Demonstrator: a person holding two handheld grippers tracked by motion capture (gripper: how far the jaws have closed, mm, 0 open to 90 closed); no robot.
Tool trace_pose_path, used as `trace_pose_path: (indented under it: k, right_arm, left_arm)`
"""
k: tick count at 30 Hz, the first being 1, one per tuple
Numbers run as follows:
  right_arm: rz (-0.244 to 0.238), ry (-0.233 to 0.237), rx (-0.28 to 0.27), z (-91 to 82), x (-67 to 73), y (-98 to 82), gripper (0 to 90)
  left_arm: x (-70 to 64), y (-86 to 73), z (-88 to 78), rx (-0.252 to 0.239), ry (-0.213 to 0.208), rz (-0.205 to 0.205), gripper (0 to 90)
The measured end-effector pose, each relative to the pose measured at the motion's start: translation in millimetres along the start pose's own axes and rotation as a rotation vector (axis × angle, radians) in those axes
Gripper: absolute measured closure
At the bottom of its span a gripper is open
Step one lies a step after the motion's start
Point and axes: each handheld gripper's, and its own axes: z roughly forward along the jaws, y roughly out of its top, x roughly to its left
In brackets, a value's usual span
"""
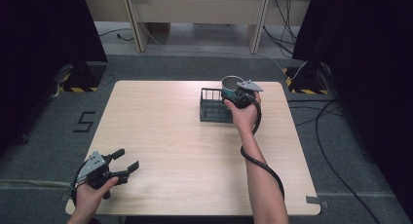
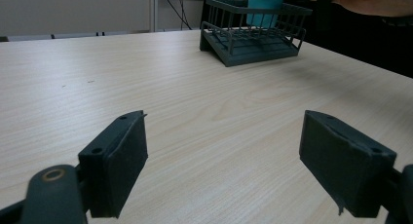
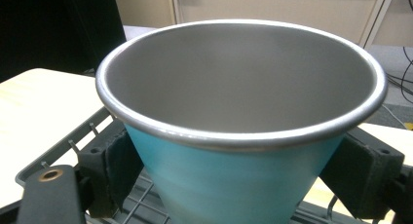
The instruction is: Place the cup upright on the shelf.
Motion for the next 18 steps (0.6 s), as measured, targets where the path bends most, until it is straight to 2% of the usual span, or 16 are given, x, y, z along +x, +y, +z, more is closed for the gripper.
trace_pose_path:
  k: [15, 18]
  right_arm:
    - [-0.021, -0.012, 0.05, 5.3, -0.1, -6.0, 16.6]
    - [-0.02, -0.014, 0.046, 5.4, -0.6, -7.6, 16.6]
  left_arm:
    - [0.0, 0.0, 0.1, 0.001, -0.001, 0.0, 17.1]
    - [0.1, 0.0, 0.0, 0.001, -0.001, 0.0, 17.1]
